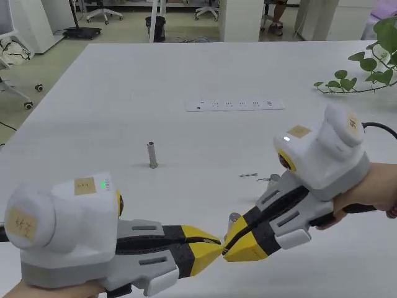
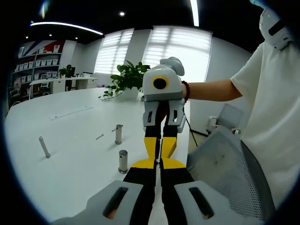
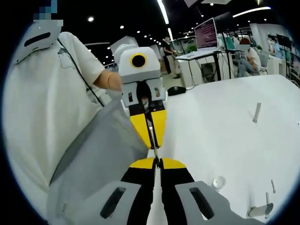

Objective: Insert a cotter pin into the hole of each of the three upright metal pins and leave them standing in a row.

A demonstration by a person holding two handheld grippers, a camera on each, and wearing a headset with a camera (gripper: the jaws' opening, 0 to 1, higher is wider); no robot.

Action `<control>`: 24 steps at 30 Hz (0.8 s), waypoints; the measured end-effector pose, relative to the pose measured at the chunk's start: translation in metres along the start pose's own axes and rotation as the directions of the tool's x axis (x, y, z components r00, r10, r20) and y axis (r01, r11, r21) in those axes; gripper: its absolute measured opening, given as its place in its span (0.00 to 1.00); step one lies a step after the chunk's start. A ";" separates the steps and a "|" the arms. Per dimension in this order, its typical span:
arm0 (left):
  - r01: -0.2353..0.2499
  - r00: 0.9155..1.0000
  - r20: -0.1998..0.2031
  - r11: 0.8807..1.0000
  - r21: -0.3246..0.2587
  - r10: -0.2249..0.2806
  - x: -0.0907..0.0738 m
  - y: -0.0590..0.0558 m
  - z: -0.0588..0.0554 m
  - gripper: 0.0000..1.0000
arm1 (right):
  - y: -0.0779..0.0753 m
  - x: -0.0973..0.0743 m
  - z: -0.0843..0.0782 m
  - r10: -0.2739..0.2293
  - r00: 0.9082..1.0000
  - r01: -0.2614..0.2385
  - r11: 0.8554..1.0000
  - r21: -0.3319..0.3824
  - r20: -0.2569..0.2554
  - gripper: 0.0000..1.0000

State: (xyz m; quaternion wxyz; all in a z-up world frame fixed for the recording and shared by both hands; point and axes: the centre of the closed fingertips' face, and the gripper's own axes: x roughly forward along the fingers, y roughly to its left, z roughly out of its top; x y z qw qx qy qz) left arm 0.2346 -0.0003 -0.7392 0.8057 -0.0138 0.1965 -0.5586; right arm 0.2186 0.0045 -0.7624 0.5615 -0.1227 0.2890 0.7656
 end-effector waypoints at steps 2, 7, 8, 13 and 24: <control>0.001 1.000 0.003 1.000 0.000 -0.001 0.000 0.000 0.000 0.00 | 0.000 0.000 0.000 0.000 1.000 0.000 1.000 -0.005 -0.003 0.05; -0.007 1.000 0.005 1.000 0.008 0.007 0.000 0.001 0.001 0.01 | -0.002 -0.001 0.001 -0.012 1.000 0.012 0.999 -0.039 -0.021 0.03; -0.010 1.000 0.004 1.000 0.011 0.010 0.001 0.002 0.001 0.01 | -0.002 -0.001 0.001 -0.015 0.999 0.014 0.999 -0.046 -0.028 0.03; -0.041 0.999 -0.015 0.999 0.019 0.042 0.003 0.006 -0.004 0.03 | -0.007 -0.003 -0.003 -0.041 0.997 0.037 0.998 -0.059 -0.069 0.03; -0.119 0.993 -0.018 0.992 0.040 0.120 0.008 0.018 -0.011 0.23 | -0.019 -0.020 -0.020 -0.111 0.972 0.097 0.992 -0.082 -0.205 0.03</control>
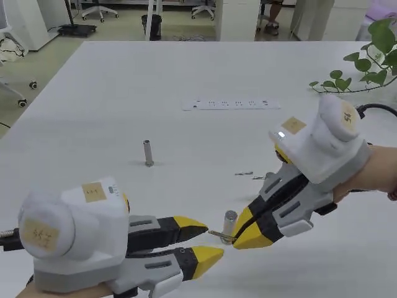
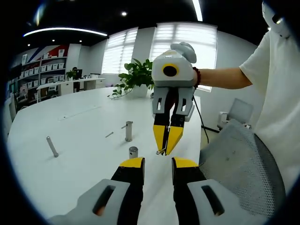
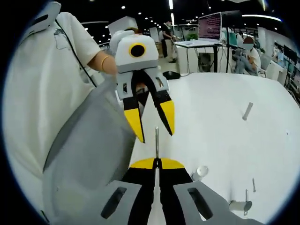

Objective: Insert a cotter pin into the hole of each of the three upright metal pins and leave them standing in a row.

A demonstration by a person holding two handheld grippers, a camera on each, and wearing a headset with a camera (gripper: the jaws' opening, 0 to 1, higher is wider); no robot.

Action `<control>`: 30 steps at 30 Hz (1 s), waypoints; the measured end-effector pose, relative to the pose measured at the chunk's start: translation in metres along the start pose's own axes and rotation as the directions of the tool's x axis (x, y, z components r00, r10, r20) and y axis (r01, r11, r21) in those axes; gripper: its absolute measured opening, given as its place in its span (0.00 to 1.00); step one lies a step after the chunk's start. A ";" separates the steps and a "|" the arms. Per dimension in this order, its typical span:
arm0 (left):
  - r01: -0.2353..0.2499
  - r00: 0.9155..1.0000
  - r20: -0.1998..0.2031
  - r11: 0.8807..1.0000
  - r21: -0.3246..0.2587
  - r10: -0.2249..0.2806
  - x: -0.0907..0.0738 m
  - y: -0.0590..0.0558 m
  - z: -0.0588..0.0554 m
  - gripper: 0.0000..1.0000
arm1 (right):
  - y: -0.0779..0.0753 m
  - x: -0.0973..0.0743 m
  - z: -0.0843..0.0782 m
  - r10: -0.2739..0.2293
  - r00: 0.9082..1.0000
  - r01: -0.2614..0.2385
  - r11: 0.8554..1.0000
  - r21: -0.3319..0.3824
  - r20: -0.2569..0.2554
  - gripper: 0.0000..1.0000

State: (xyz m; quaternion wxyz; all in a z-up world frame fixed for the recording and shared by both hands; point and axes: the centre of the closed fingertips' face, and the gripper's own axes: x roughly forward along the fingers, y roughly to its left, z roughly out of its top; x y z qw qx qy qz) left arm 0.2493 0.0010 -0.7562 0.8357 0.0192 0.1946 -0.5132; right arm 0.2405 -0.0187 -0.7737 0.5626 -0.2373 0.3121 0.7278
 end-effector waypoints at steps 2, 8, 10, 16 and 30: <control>-0.020 1.000 -0.006 1.000 0.010 0.020 0.001 0.003 -0.002 0.25 | -0.002 -0.003 -0.005 -0.012 1.000 0.011 1.000 -0.004 -0.027 0.03; -0.067 0.998 0.002 0.998 0.010 0.067 0.005 0.012 -0.005 0.28 | -0.010 -0.010 -0.018 -0.049 0.993 0.048 0.999 -0.009 -0.106 0.03; -0.076 0.997 0.007 0.997 0.012 0.076 0.006 0.014 -0.005 0.28 | -0.012 -0.013 -0.023 -0.058 0.990 0.057 0.998 -0.010 -0.131 0.03; -0.108 0.994 0.013 0.994 0.001 0.108 0.011 0.022 -0.007 0.29 | -0.018 -0.016 -0.037 -0.081 0.975 0.078 0.997 -0.022 -0.207 0.03; -0.146 0.989 -0.021 0.989 0.006 0.146 0.031 0.037 -0.018 0.31 | -0.037 -0.026 -0.059 -0.133 0.943 0.131 0.991 -0.027 -0.304 0.03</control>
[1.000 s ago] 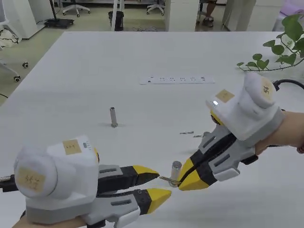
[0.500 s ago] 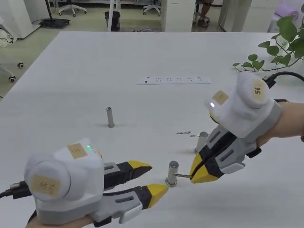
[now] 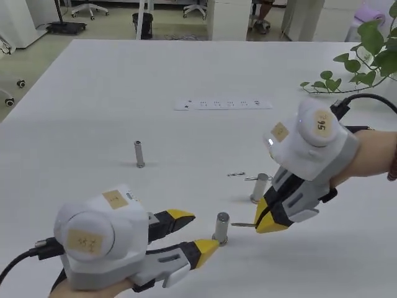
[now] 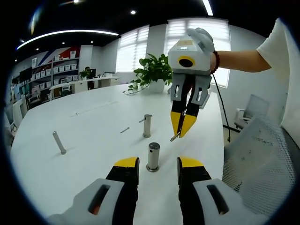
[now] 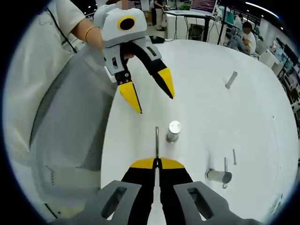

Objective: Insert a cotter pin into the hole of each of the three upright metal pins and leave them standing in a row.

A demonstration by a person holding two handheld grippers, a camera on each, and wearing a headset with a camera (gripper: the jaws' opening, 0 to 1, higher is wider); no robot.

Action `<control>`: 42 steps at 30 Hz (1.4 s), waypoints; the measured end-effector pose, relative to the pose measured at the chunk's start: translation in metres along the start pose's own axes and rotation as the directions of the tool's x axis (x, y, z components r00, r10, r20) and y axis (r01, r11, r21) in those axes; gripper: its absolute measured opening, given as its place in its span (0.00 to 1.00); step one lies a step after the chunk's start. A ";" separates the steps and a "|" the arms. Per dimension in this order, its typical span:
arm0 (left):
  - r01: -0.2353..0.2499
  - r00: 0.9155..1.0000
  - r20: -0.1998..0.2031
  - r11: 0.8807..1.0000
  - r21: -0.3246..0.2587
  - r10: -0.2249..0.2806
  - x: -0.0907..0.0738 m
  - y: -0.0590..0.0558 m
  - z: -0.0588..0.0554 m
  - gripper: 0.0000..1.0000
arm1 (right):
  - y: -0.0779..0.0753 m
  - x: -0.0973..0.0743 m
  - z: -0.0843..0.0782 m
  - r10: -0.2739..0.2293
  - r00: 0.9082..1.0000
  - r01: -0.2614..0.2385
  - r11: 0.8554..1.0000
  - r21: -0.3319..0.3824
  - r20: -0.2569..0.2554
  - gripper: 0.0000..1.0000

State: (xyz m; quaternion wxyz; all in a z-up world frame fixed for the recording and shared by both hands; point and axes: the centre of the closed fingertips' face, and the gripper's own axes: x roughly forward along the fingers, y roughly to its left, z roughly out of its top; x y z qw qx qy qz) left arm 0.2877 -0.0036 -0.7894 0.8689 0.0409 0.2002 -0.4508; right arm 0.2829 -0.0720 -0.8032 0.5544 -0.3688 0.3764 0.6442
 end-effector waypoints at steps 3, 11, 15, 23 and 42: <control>-0.003 1.000 -0.004 1.000 -0.006 0.003 0.005 0.001 -0.002 0.31 | -0.006 0.002 -0.006 -0.011 1.000 0.011 1.000 0.004 -0.027 0.03; -0.021 1.000 -0.017 1.000 -0.016 0.021 0.022 0.004 -0.008 0.31 | -0.016 0.008 -0.017 -0.022 0.998 0.022 1.000 0.003 -0.061 0.03; -0.025 0.999 -0.021 0.999 -0.029 0.024 0.031 0.005 -0.011 0.30 | -0.021 0.012 -0.021 -0.026 0.997 0.026 1.000 0.008 -0.069 0.03; -0.030 0.998 -0.050 0.999 -0.020 0.029 0.043 0.003 -0.019 0.25 | -0.025 0.014 -0.023 -0.026 0.997 0.027 1.000 0.011 -0.074 0.03; -0.049 0.996 -0.078 0.999 -0.024 0.047 0.056 0.010 -0.028 0.13 | -0.031 0.018 -0.014 -0.027 0.997 0.026 0.999 -0.024 -0.071 0.03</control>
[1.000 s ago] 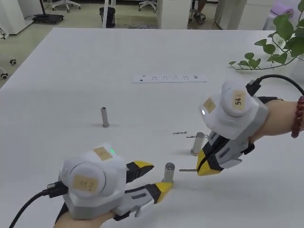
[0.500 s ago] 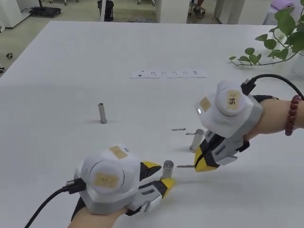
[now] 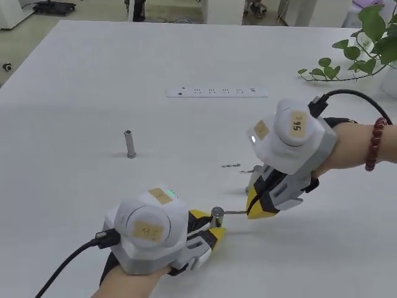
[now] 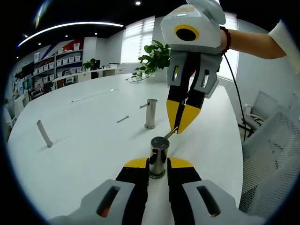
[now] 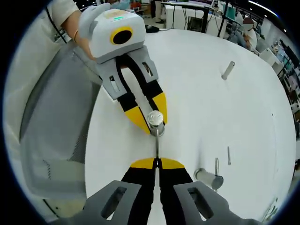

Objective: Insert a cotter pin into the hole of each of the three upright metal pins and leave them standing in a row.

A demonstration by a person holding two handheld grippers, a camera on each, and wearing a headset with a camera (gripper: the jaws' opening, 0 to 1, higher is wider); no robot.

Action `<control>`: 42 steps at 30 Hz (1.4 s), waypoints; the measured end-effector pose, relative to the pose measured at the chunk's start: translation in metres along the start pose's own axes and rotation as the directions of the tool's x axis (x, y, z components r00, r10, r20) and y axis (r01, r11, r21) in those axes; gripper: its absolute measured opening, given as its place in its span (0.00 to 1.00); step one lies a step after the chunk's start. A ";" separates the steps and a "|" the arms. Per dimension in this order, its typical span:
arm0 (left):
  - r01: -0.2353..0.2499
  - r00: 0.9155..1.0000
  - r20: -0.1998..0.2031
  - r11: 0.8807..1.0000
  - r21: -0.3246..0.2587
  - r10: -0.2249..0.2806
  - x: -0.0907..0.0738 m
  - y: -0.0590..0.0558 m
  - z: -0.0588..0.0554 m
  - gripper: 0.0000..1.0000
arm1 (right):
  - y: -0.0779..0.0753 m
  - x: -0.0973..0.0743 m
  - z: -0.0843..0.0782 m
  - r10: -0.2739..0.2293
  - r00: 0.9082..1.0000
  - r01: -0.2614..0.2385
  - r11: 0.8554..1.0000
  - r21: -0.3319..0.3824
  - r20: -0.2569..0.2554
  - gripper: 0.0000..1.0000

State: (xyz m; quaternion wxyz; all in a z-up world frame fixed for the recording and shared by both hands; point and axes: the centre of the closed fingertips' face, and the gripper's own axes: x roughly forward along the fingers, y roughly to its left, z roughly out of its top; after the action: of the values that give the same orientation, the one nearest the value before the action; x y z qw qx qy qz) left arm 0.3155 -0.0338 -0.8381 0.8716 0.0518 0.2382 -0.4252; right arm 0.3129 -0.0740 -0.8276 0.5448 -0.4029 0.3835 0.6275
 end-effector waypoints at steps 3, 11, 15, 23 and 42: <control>-0.001 1.000 -0.001 1.000 0.002 0.001 0.001 0.001 -0.001 0.12 | 0.000 0.001 0.000 0.003 1.000 -0.003 1.000 -0.004 -0.005 0.03; -0.001 1.000 0.001 1.000 0.011 0.001 0.002 0.002 -0.001 0.12 | 0.000 0.001 0.001 0.007 1.000 -0.008 1.000 -0.019 -0.015 0.03; 0.005 1.000 0.002 1.000 0.012 -0.005 0.003 0.002 -0.001 0.12 | -0.001 0.002 0.004 0.008 1.000 -0.009 1.000 -0.027 -0.011 0.03; 0.009 1.000 0.004 1.000 0.028 -0.009 0.003 0.001 -0.001 0.11 | 0.000 0.003 0.008 0.010 0.999 -0.012 0.998 -0.057 -0.037 0.03; 0.016 1.000 0.007 0.999 0.030 -0.016 0.003 0.001 0.000 0.11 | 0.003 0.002 0.022 0.010 0.998 -0.014 0.998 -0.062 -0.057 0.03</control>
State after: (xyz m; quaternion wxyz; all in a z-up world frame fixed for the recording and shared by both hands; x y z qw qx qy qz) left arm 0.3176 -0.0355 -0.8395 0.8683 0.0615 0.2289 -0.4358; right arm 0.3074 -0.0537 -0.8214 0.5172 -0.4350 0.3816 0.6307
